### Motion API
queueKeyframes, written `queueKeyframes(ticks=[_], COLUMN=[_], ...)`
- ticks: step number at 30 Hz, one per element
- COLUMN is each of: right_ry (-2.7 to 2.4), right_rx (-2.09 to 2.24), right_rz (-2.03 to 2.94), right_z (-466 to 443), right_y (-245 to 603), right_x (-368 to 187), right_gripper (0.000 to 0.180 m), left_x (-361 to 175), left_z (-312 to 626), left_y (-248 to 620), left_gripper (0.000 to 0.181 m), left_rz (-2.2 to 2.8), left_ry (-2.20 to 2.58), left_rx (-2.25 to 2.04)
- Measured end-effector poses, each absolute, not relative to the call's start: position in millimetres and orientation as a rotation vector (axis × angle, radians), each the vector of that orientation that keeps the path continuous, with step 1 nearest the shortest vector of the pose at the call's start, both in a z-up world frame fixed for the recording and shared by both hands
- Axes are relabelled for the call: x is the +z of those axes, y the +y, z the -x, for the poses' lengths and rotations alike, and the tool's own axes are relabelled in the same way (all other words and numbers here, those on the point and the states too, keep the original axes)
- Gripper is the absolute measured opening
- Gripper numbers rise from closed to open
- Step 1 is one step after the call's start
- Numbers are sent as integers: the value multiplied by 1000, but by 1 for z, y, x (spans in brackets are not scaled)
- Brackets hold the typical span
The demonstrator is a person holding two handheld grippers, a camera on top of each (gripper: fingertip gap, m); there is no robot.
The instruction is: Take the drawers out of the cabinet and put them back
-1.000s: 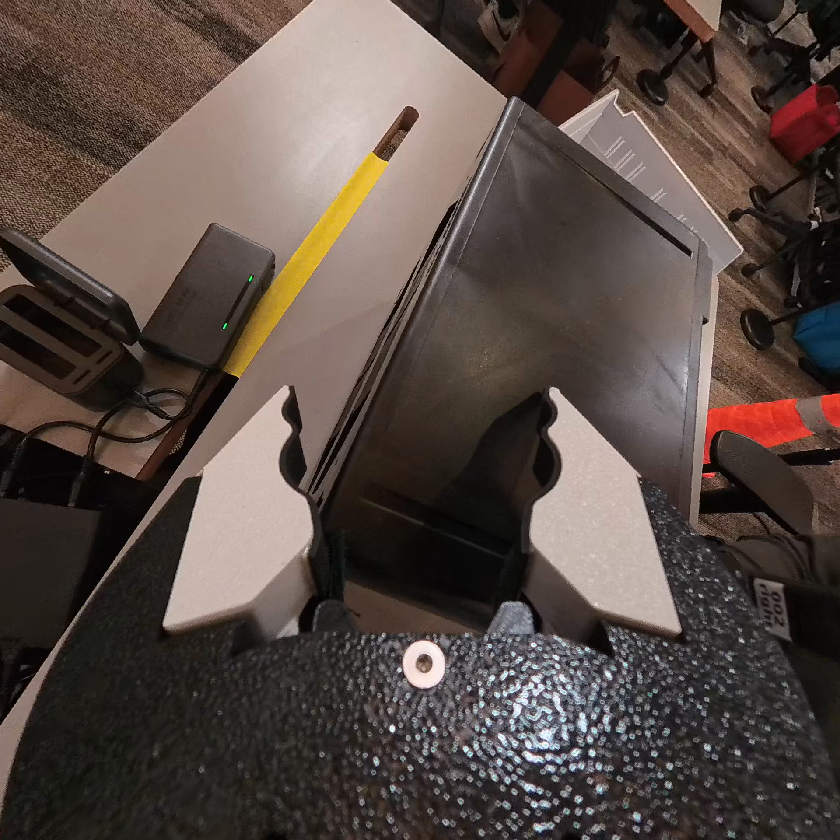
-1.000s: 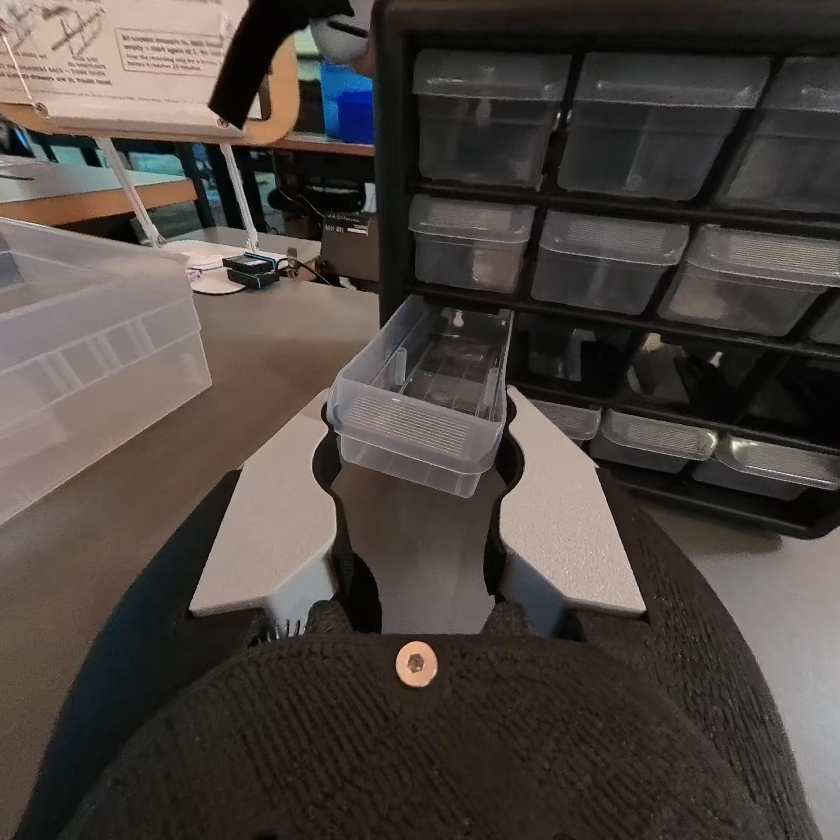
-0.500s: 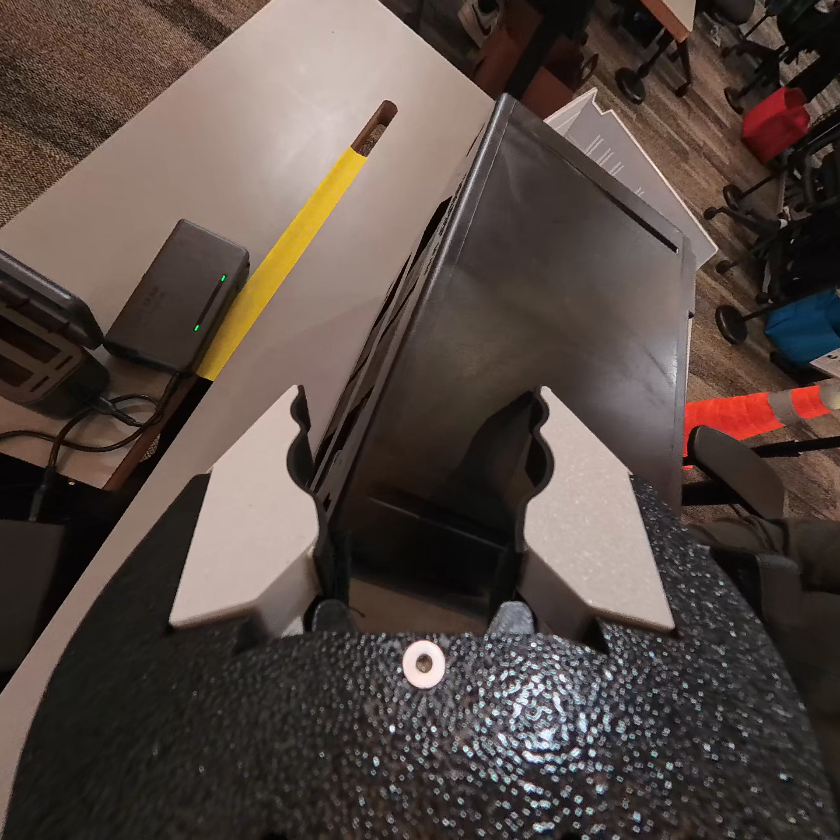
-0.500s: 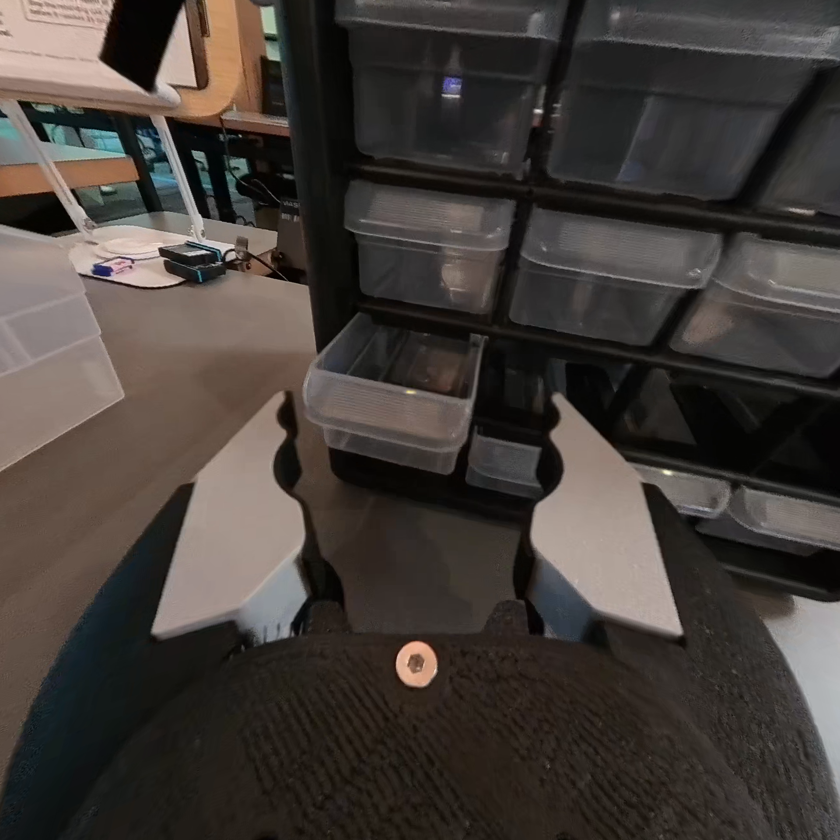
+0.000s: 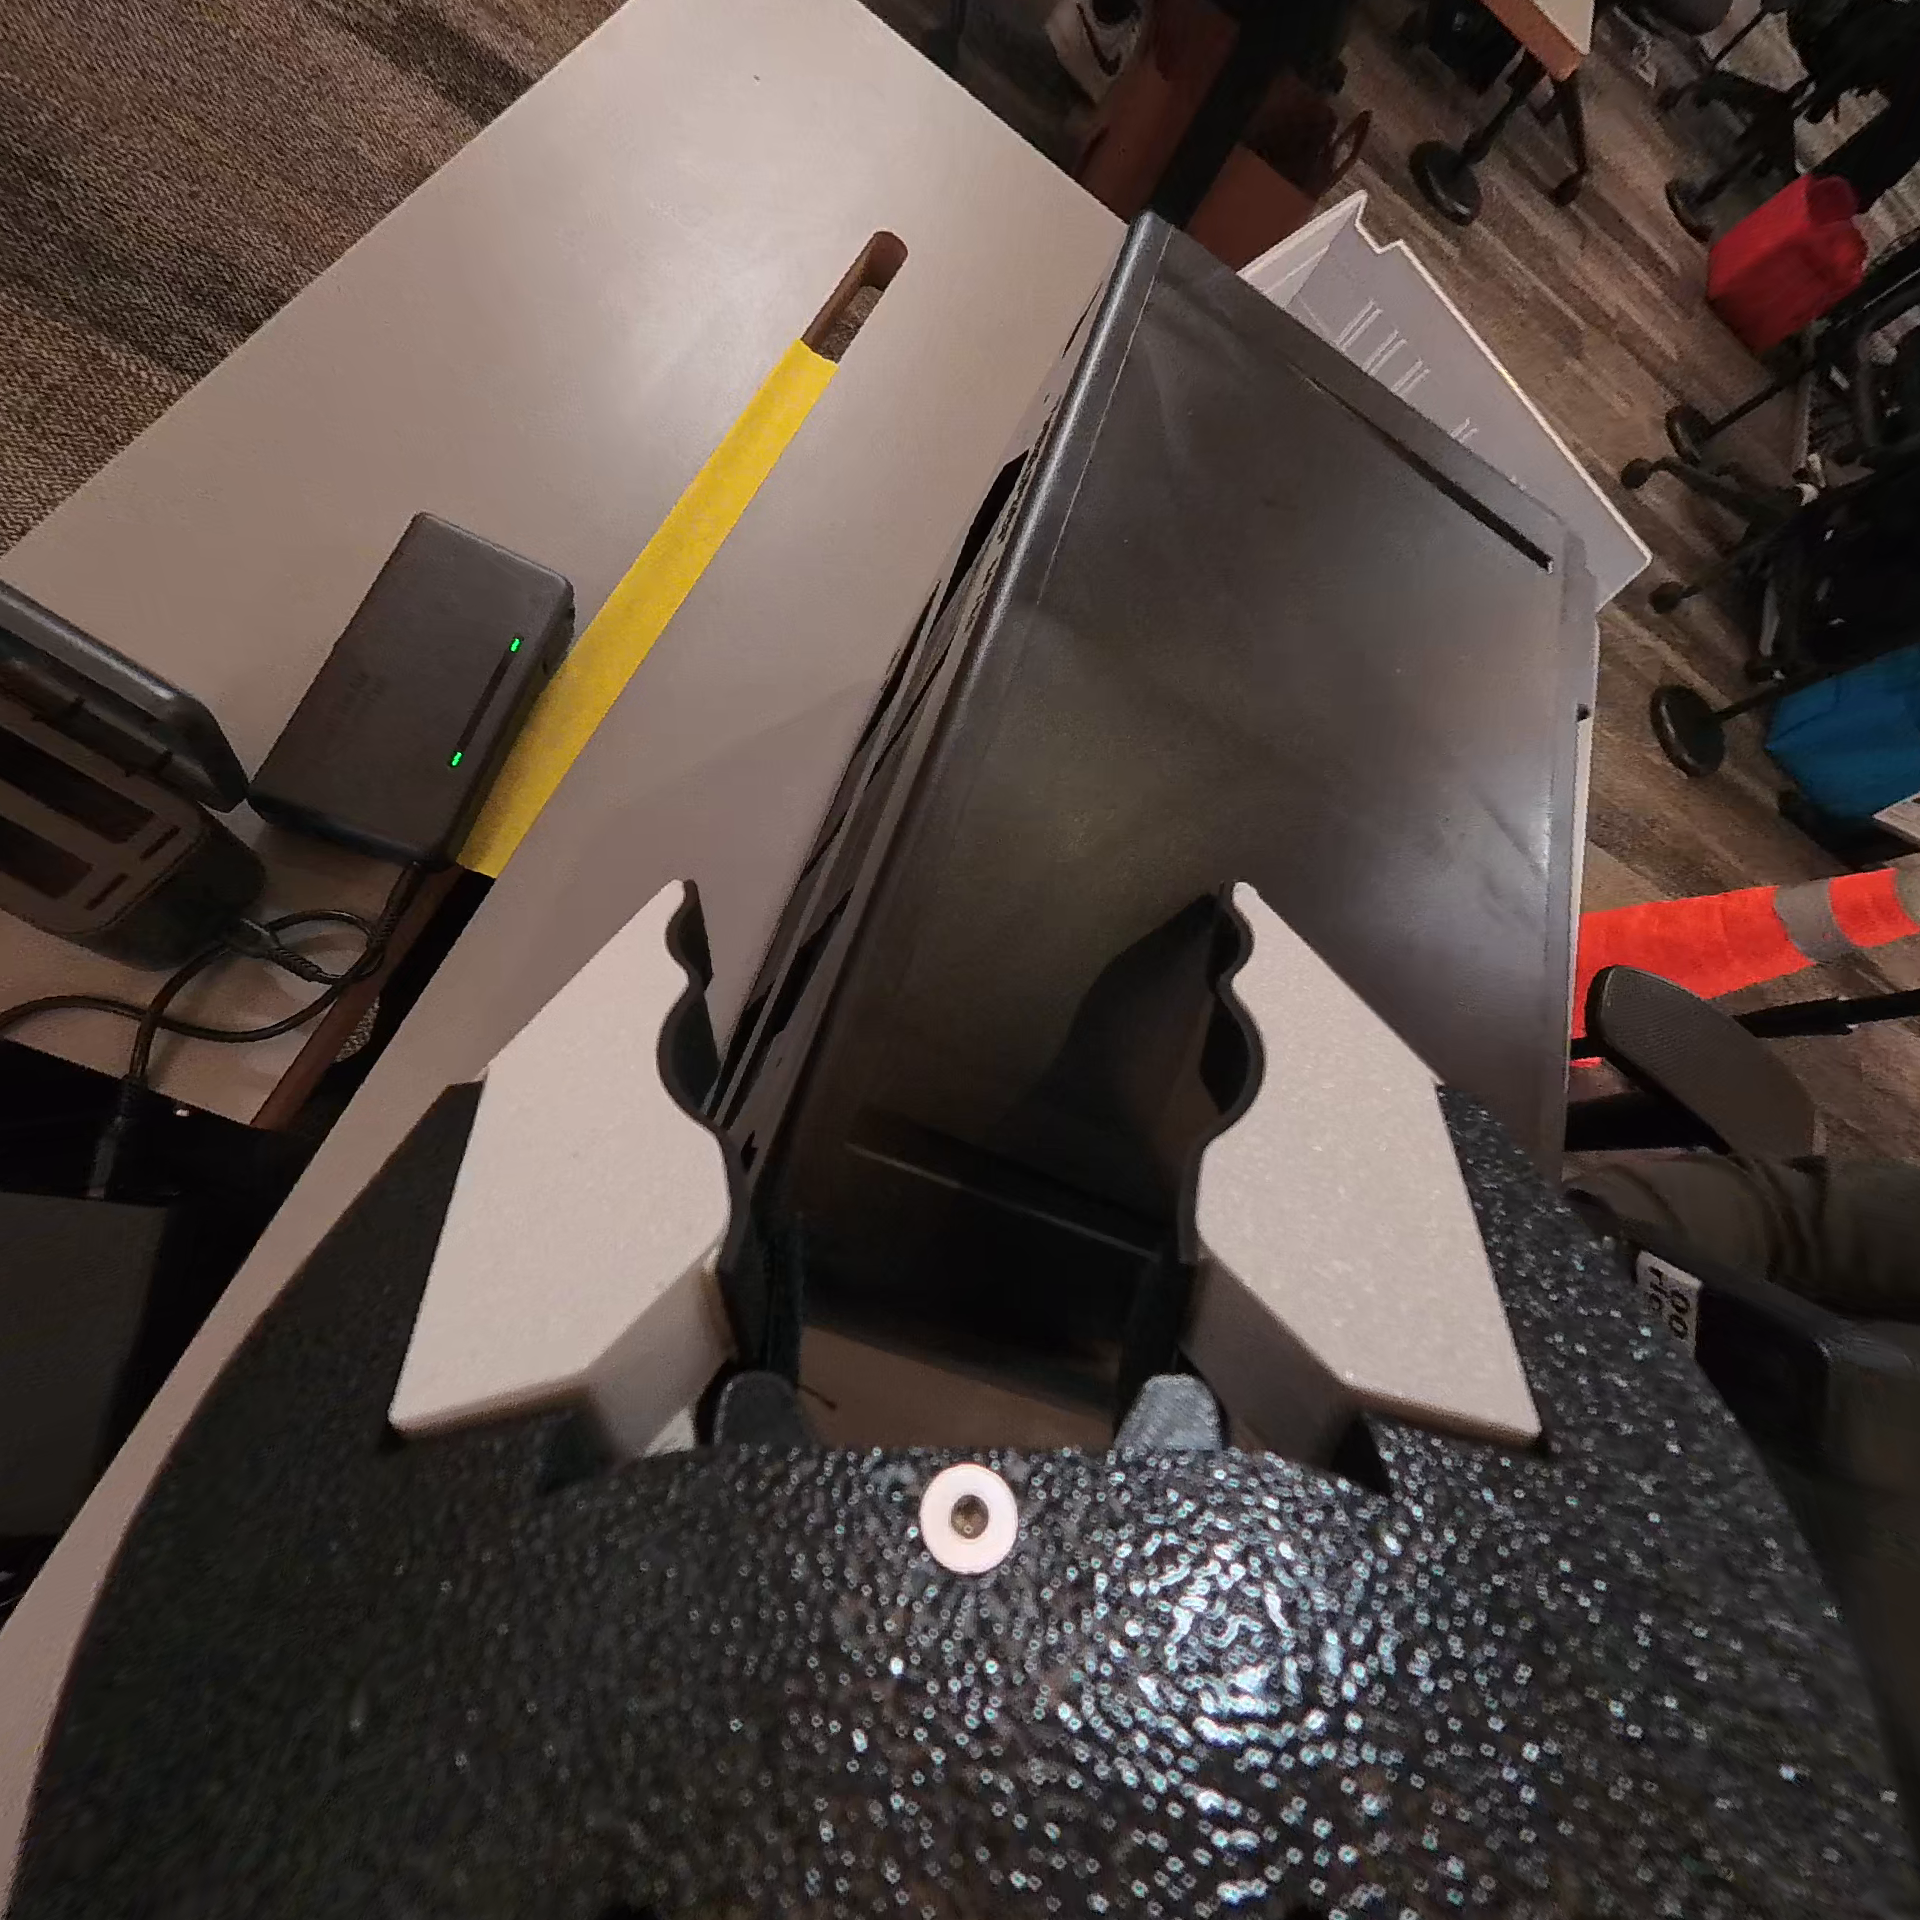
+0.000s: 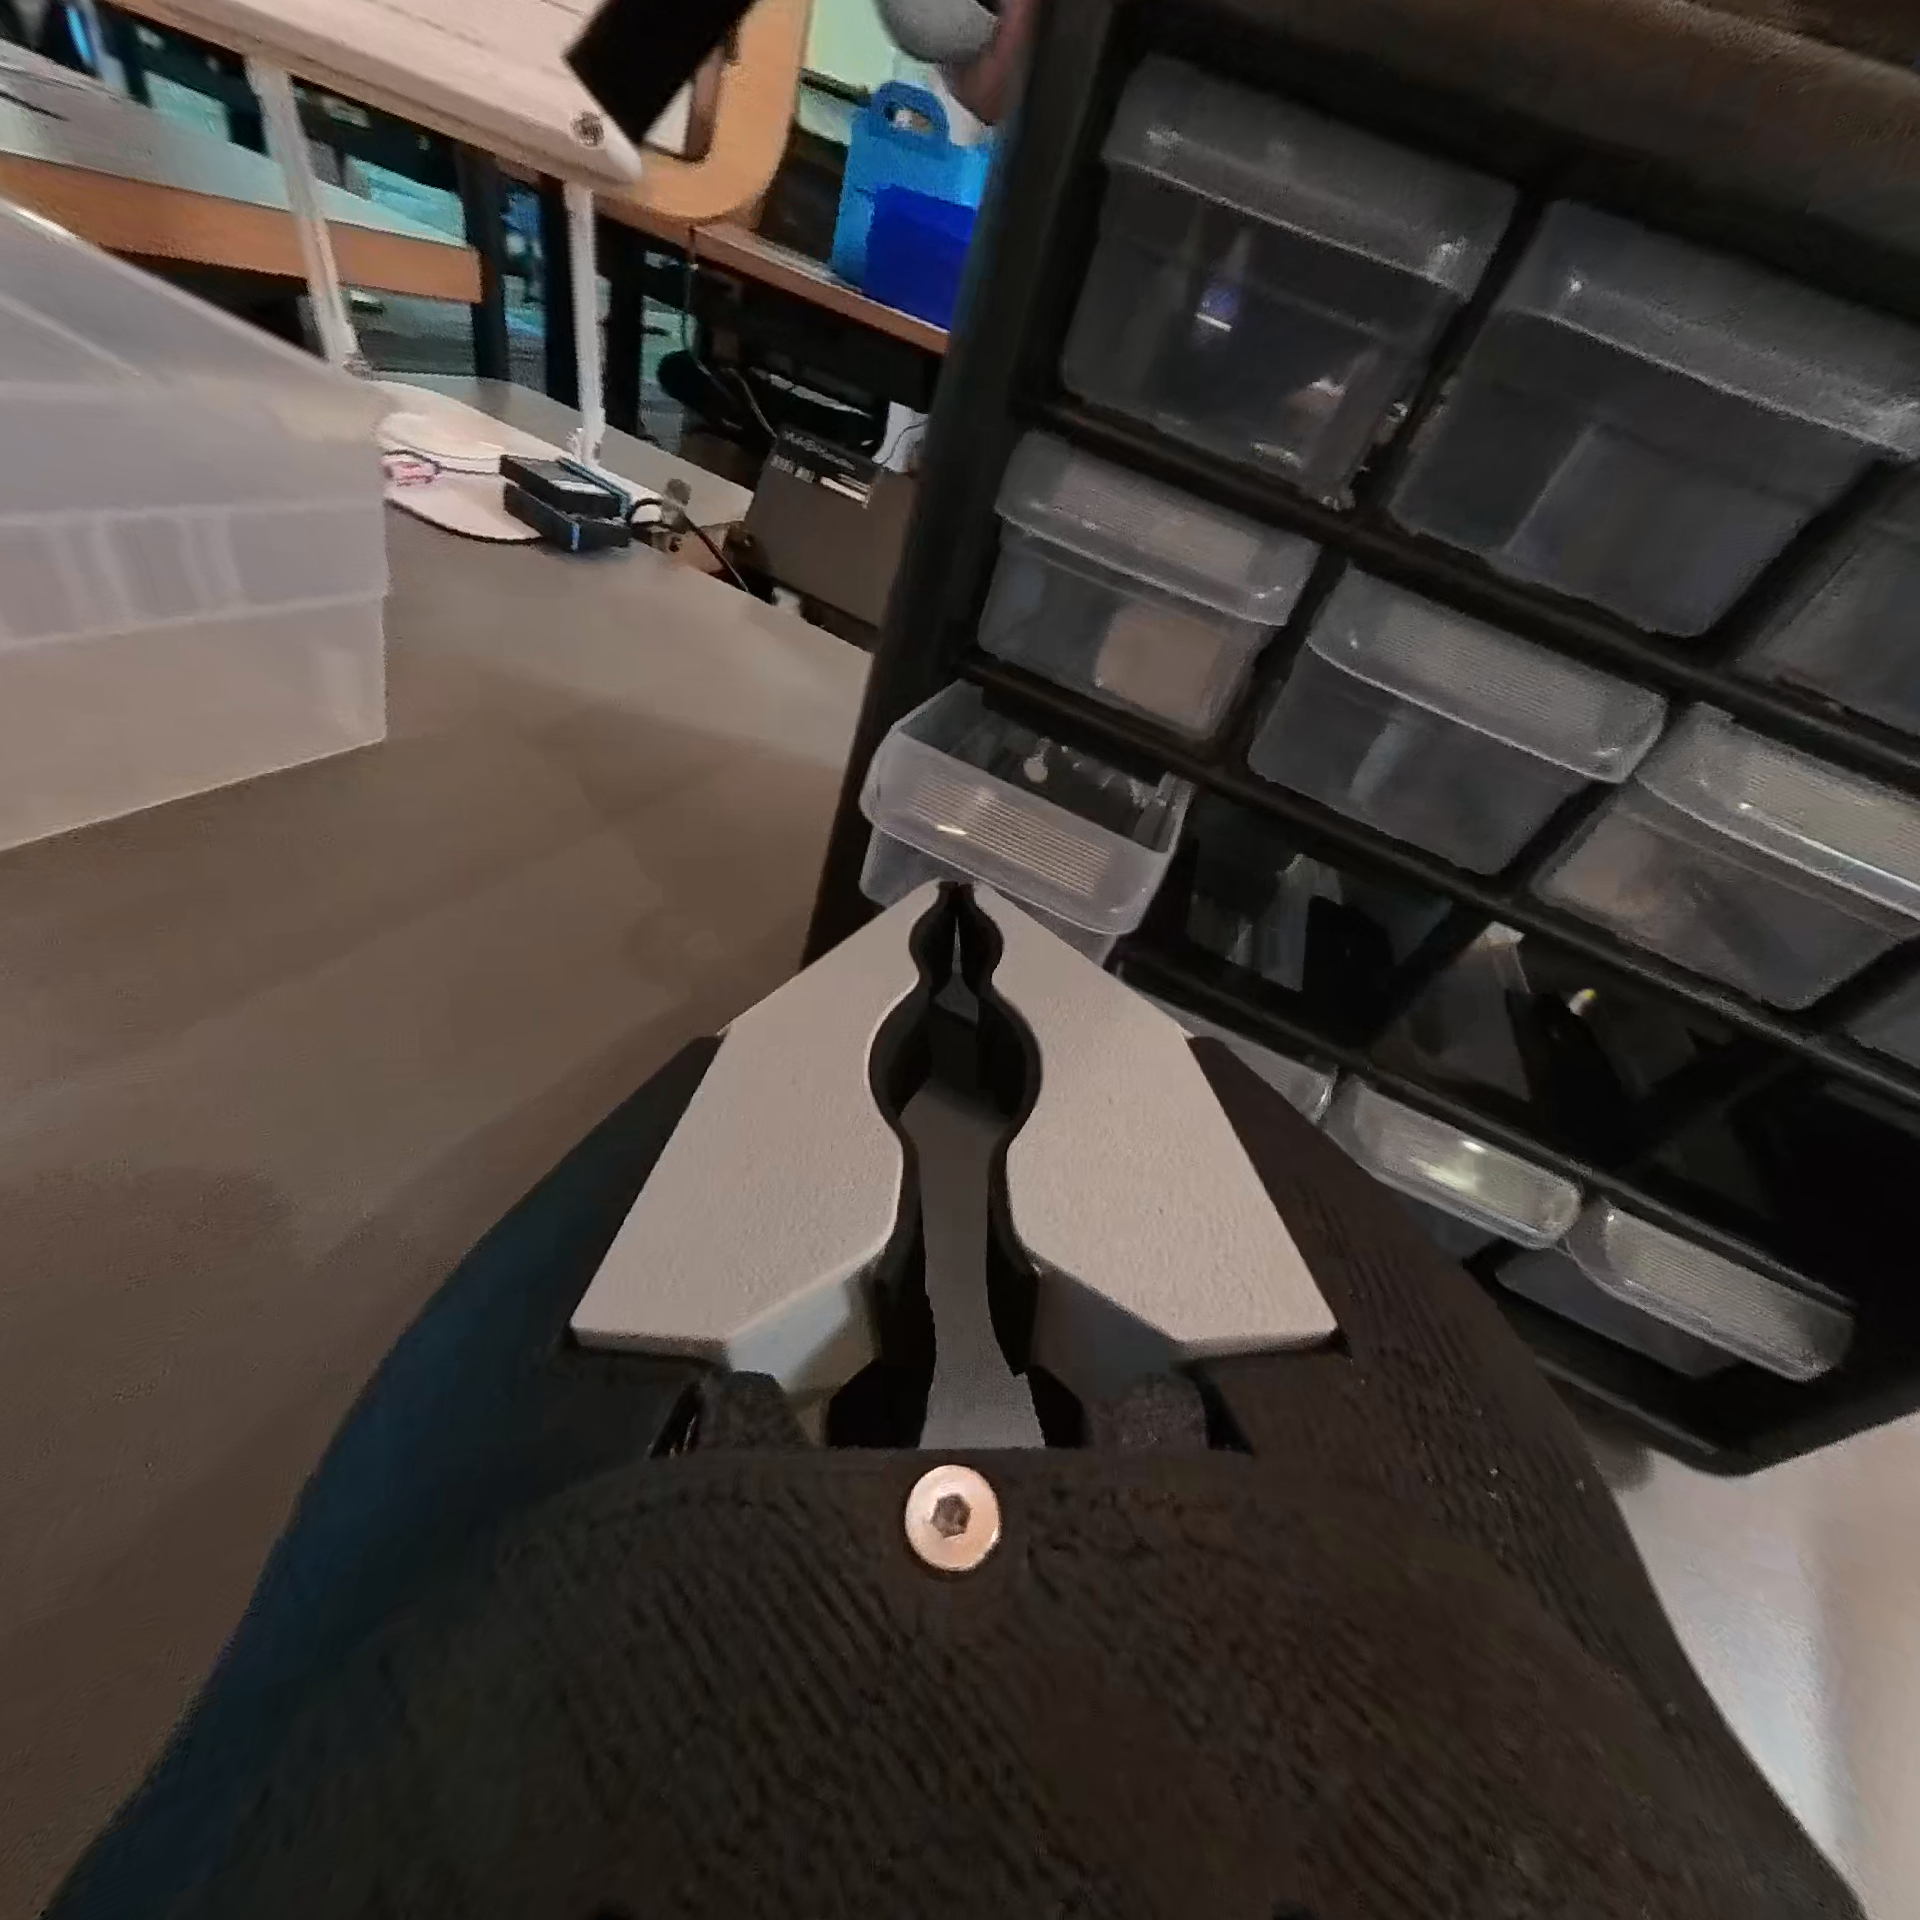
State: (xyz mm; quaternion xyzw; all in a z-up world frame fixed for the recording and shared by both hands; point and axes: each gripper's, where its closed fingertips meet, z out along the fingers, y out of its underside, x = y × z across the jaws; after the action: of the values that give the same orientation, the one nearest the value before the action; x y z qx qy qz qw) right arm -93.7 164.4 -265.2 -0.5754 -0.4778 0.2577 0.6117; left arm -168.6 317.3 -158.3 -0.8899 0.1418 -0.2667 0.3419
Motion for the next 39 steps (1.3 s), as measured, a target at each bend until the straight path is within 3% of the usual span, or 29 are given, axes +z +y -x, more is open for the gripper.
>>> queueKeyframes(ticks=[12,16,20,29,31,35,39], right_ry=[-1040,-1085,-1123,-1096,-1082,-1055,-1033], right_rx=[564,647,673,765,772,789,810], right_rz=[1350,1240,1014,940,927,944,962], right_z=[113,106,102,103,102,100,99], right_y=[192,162,122,111,111,115,120], right_x=[-263,-255,-235,-226,-223,-222,-222], right_gripper=[0,0,12,29,30,30,30], left_x=[-156,-149,-133,-83,-87,-111,-188], left_z=[169,170,182,204,202,212,258], left_y=[319,321,313,187,147,74,7], left_gripper=[93,94,85,97,99,84,70], left_rz=[2297,2205,2053,1875,1881,1956,2290], left_ry=[375,350,345,396,411,458,710], left_rx=[-669,-684,-603,-159,-55,239,659])
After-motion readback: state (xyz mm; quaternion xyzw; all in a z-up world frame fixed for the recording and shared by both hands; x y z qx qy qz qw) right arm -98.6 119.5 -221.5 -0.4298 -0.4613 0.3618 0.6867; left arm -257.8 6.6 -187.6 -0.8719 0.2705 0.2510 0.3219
